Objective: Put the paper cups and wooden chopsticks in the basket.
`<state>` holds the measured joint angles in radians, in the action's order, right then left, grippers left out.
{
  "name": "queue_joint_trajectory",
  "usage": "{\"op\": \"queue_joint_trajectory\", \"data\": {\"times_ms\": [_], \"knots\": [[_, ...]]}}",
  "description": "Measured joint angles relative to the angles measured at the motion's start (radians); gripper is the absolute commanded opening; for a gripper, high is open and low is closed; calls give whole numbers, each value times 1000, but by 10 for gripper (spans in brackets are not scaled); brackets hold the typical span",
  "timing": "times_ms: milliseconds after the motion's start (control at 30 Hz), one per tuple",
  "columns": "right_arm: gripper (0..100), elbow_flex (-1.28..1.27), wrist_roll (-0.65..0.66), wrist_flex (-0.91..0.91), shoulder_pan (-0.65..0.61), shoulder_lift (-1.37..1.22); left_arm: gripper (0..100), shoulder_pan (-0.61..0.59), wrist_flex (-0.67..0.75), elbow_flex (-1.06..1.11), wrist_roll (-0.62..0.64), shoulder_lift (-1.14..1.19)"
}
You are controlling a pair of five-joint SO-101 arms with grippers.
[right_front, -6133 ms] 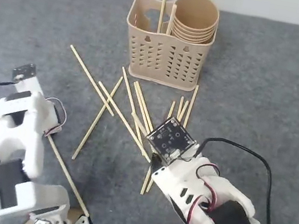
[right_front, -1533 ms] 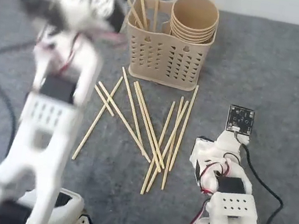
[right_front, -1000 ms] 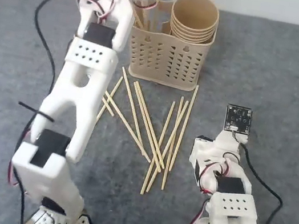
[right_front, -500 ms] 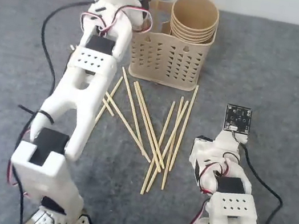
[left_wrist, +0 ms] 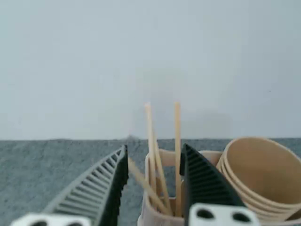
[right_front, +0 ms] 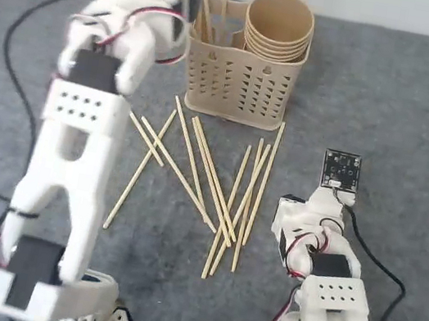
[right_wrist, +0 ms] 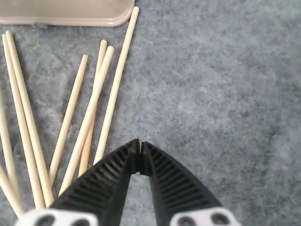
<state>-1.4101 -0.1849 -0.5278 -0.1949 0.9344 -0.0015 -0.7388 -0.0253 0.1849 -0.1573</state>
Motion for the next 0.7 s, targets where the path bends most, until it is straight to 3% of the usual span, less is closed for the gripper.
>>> {"op": "queue_joint_trajectory", "data": {"times_ms": [267,400,533,700], "knots": [[6,-11,0,-2,-2,0,174,-186,-365,49,0,-95],[6,-15,0,-3,-3,0,174,-279,-356,201,58,-77],[6,-15,0,-3,-2,0,174,-328,-245,328,170,46],[6,-15,0,-3,-5,0,174,-331,-157,302,241,304]]}}
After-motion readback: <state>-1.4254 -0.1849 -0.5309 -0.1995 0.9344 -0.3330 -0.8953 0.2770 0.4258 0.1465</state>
